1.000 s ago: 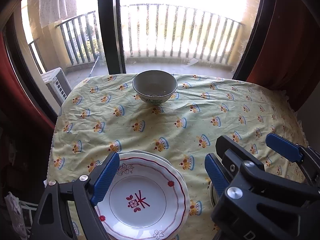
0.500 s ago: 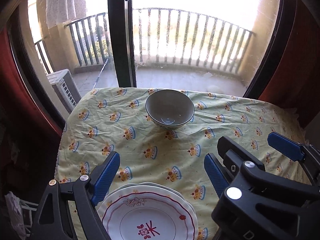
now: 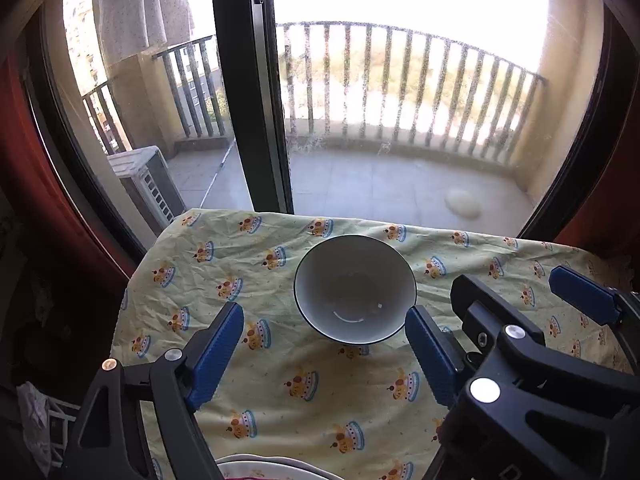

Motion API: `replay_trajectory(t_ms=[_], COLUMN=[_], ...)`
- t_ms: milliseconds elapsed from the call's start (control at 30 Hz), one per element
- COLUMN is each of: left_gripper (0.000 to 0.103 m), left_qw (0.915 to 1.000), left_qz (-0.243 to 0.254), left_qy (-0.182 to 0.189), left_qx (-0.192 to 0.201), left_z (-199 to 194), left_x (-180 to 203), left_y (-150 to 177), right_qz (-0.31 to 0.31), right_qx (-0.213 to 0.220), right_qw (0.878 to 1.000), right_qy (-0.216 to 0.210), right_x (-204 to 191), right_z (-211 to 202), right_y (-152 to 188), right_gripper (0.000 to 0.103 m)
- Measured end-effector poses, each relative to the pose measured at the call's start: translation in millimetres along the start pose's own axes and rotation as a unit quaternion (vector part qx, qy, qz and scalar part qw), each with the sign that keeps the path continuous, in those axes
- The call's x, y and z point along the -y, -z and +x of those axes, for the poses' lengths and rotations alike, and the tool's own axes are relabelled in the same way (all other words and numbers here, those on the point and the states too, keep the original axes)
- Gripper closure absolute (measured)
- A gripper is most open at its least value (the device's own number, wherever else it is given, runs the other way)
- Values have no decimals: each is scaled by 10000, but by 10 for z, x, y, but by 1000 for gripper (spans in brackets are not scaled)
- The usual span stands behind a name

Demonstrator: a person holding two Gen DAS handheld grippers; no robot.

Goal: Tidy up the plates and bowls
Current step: 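Move both grippers to the rim of the nested white bowls, then close both grippers on the rim of the nested bowls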

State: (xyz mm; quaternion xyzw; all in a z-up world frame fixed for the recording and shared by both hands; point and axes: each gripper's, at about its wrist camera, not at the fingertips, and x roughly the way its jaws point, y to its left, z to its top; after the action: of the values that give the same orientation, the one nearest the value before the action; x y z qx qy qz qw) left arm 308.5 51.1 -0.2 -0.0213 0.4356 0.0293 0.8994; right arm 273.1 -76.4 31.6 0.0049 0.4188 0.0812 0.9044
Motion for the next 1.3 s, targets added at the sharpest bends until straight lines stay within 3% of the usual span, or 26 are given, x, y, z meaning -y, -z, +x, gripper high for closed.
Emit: replay_trajectory(t_ms=[267,367,500,567,700,833,1000,1200,1300], left_gripper=[21,28,32,38,44,59,67,76,76], left_qw=[9991,9981,9969,9962,9952,9939,9926,9920,9919], left_qz=[-162,-269,-362,-378,-377,-335,-376,-310,-332], left_qy=[-304,-446,-449,-470,-447,-403,-337,-606,-595], left_qx=[-232,-326,-531,-631,-789,-971,-1107,-1067,-1070], left_z=[569,746,971,1074,1260,1431,1570,1605,1615], left_x=[0,-22,-57,-61,-68,-59,-48,-27,-47], left_y=[-146,-177,-181,-174,-149,-117,-61,-39,-46], right_qz=[-183,-193,-52,-65,-73,-27,40,94,99], right_qx=[-261,-319,-498,-586,-752,-953,-1092,-1185,-1143], right_qw=[9994,9993,9986,9979,9965,9947,9930,9915,9920], right_qy=[-129,68,-198,-281,-345,-389,-437,-521,-529], right_x=[72,75,105,85,41,53,71,90,86], right_z=[581,772,1054,1186,1400,1621,1806,1921,1914], right_y=[-229,-264,-285,-281,-268,-238,-185,-126,-126], right_gripper=[20,20,23,32,39,51,60,83,84])
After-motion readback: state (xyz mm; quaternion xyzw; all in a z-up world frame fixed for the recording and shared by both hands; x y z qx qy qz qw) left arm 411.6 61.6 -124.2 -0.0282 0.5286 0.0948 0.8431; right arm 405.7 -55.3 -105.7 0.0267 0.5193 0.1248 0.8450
